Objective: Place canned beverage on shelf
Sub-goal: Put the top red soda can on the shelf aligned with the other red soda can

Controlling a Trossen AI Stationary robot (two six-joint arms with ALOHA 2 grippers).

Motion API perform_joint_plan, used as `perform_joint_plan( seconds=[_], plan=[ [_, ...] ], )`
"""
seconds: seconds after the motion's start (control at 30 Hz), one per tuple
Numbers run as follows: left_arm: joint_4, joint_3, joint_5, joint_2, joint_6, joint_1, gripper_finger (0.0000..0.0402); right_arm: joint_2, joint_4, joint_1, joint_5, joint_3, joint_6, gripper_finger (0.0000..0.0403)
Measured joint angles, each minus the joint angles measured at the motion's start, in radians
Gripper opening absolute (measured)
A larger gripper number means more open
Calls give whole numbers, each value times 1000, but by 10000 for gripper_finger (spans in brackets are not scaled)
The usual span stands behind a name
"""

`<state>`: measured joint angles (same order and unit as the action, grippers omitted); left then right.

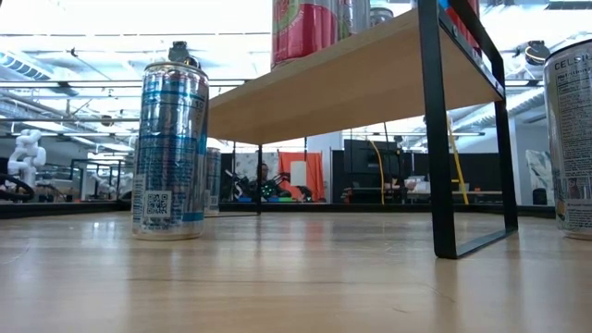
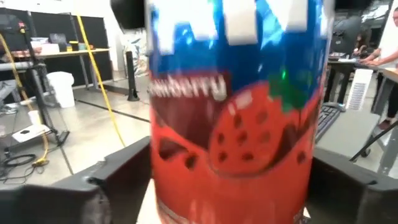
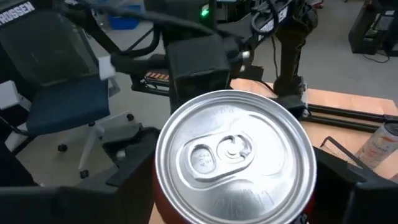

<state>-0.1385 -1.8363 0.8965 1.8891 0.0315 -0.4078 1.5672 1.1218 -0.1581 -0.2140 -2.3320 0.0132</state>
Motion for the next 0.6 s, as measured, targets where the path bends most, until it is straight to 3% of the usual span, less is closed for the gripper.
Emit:
perform_joint_plan(
  seconds=[0.1,0.27,0.43,0.6],
  plan=[
    [-3,0,-15,-2,-2,-5,389,-10,16,0,-13,0,0,282],
    [5,0,-25,-26,-34,-41,387,-41,114,-1,-79,1,29,282],
    [17,0,66,-61,-32,-87,387,-45,168,-16,-81,2,62,282],
    [48,-1,171,-98,-19,-118,387,-47,100,-59,-75,96,67,282]
  ],
)
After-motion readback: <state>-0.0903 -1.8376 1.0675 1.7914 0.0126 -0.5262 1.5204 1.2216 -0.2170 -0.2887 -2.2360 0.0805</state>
